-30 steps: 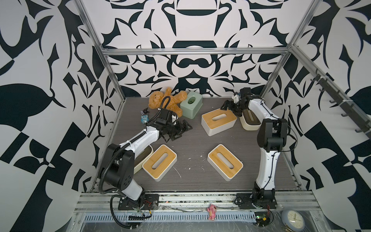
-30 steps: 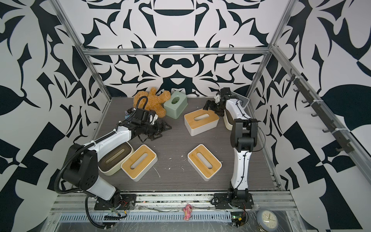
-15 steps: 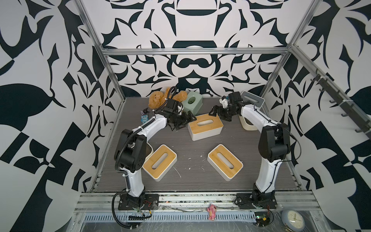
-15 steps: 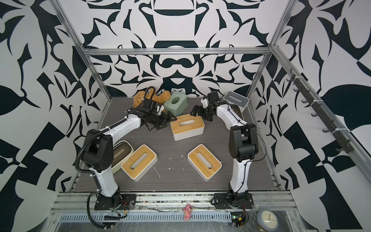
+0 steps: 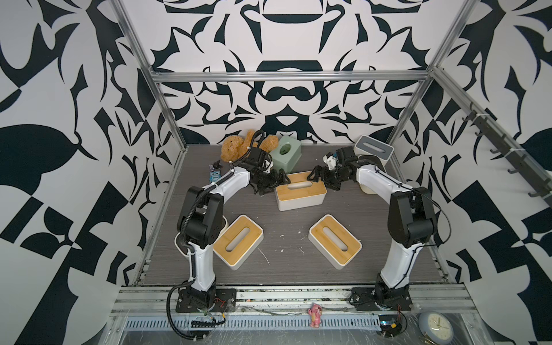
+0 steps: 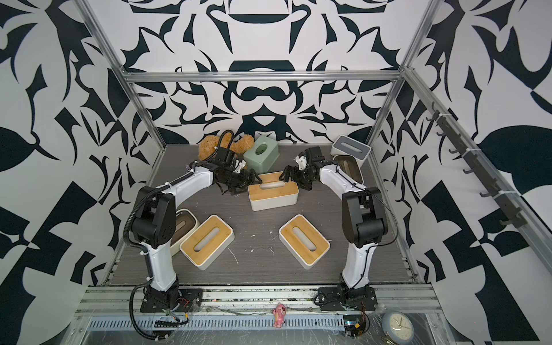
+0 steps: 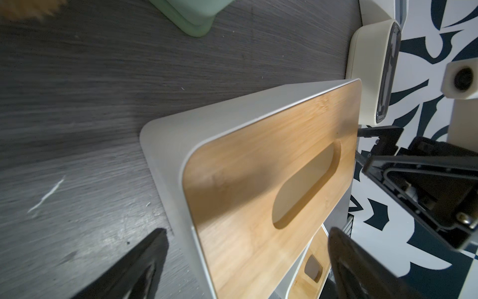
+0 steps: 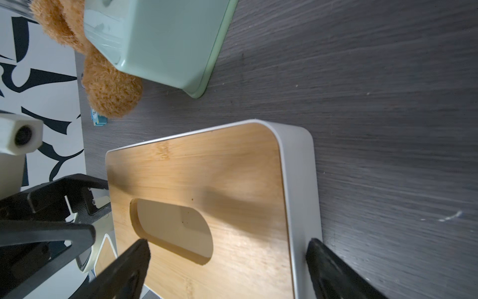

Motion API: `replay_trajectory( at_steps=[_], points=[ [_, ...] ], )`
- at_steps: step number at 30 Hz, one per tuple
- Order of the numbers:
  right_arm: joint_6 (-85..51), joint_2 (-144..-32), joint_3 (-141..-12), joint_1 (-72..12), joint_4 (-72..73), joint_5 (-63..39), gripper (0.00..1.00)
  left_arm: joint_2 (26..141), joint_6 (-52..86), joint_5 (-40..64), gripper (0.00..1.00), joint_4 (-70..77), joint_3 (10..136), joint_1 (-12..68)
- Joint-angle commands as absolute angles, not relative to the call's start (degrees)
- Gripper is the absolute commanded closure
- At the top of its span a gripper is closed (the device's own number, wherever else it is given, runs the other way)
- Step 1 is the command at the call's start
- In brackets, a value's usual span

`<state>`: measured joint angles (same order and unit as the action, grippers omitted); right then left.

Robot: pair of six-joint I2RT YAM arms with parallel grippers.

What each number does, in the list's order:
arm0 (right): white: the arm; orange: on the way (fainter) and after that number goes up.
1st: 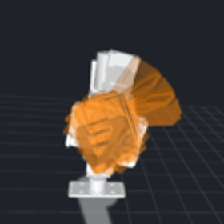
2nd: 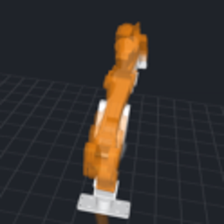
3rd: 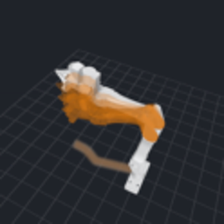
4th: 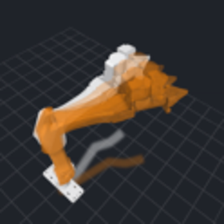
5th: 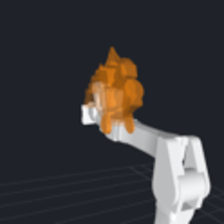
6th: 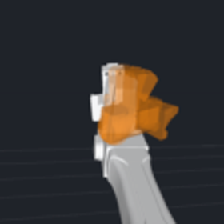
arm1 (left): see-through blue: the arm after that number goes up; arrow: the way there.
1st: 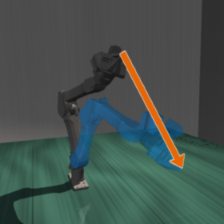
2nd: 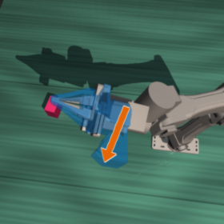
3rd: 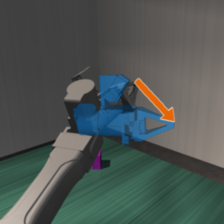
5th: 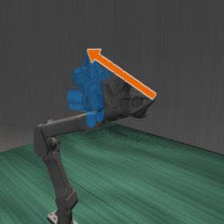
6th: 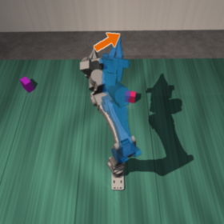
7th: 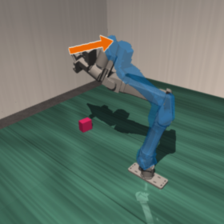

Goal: Stack the tissue boxes
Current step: Move the tissue box to the center of the board.

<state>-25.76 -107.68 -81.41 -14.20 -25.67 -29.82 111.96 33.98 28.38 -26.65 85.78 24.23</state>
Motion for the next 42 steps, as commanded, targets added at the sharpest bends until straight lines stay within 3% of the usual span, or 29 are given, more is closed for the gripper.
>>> replay_trajectory(
  at_steps=[1,13,31,42],
  points=[
    [-27.11,-104.01,-80.27,-15.68,-22.85,-31.28,0.03,113.3,31.77,31.68,0.01,-28.49,87.72,24.16],
    [-29.36,-101.08,-76.07,-19.45,-20.28,-31.55,0.07,111.77,30.33,33.91,0.01,-28.39,84.81,24.96],
    [-36.26,-93.01,-66.24,-22.9,-14.21,-29.67,0.08,101.15,34.15,30.05,0.01,-24.79,70.74,26.26],
    [-37.94,-92.7,-68.77,-22.81,-19.69,-16.01,0.06,101.84,33.26,18.36,0.01,-36.69,78.01,26.27]
  ],
)
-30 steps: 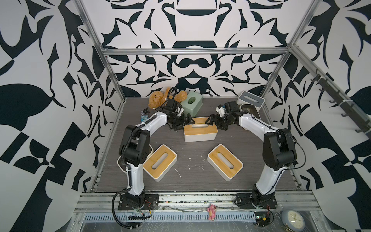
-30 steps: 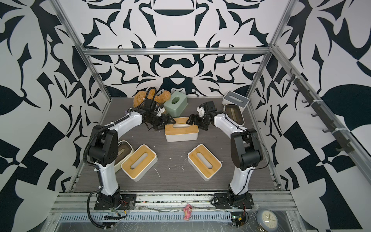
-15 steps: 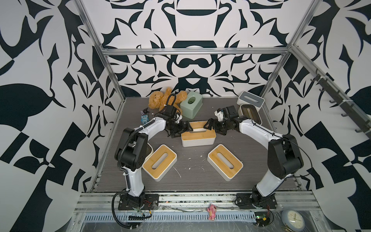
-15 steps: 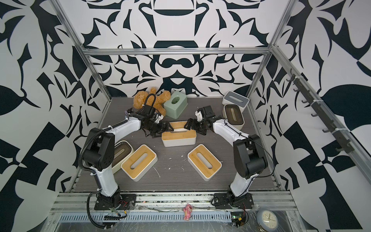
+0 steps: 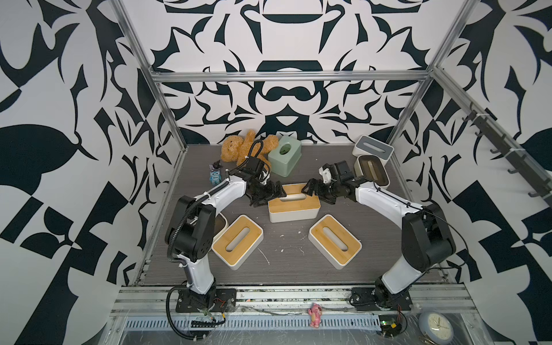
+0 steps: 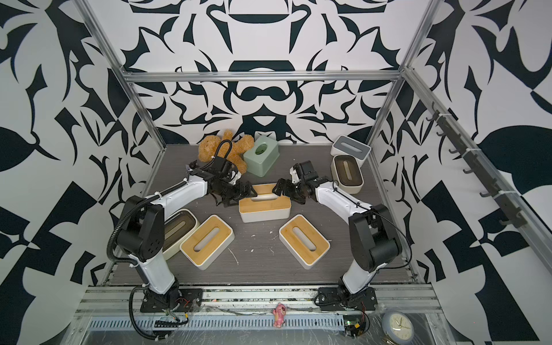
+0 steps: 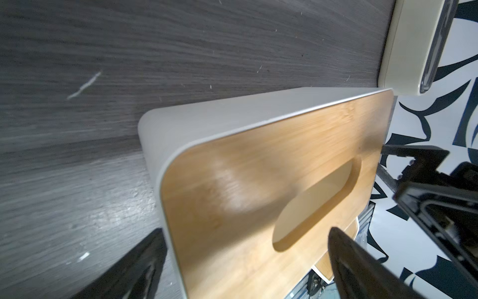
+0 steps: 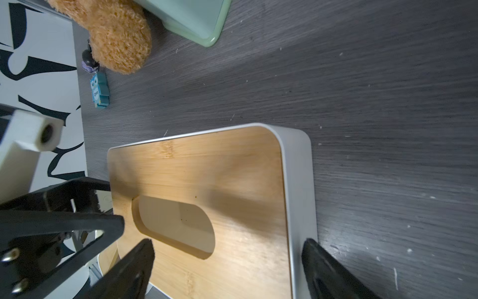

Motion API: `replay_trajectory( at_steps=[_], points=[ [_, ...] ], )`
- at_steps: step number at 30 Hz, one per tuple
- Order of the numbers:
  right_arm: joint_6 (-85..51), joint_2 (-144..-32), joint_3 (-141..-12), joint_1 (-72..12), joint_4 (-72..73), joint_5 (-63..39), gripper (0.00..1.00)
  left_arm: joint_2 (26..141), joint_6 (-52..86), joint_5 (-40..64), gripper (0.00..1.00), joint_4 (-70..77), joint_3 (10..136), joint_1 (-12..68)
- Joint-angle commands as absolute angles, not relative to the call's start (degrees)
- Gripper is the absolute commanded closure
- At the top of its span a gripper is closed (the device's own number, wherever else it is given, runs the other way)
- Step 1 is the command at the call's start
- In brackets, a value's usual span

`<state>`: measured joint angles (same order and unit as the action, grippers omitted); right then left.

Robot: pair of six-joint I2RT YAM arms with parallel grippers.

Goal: Stack the tissue boxes
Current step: Move the tissue box to the center of the board.

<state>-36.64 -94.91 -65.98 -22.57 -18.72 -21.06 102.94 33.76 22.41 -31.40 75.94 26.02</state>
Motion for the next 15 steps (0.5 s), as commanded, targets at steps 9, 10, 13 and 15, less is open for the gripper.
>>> replay_trajectory(
  at_steps=[9,10,13,15],
  points=[
    [-37.73,-91.5,-73.78,-20.32,-22.85,-10.2,0.0,96.56,29.45,10.11,0.01,-43.94,82.48,26.28],
    [-38.17,-92.85,-76.25,-20.3,-23.86,-9.41,0.0,95.69,29.31,9.84,0.01,-43.95,82.44,26.28],
    [-42.71,-97.49,-83.66,-20.39,-26.51,-6.41,0.0,91.27,29.59,9.6,0.01,-41.42,79.33,26.23],
    [-46.7,-101.73,-89.59,-20.59,-28.95,-4.51,0.0,87.04,30.22,9.77,0.01,-38.14,75.54,26.28]
  ],
)
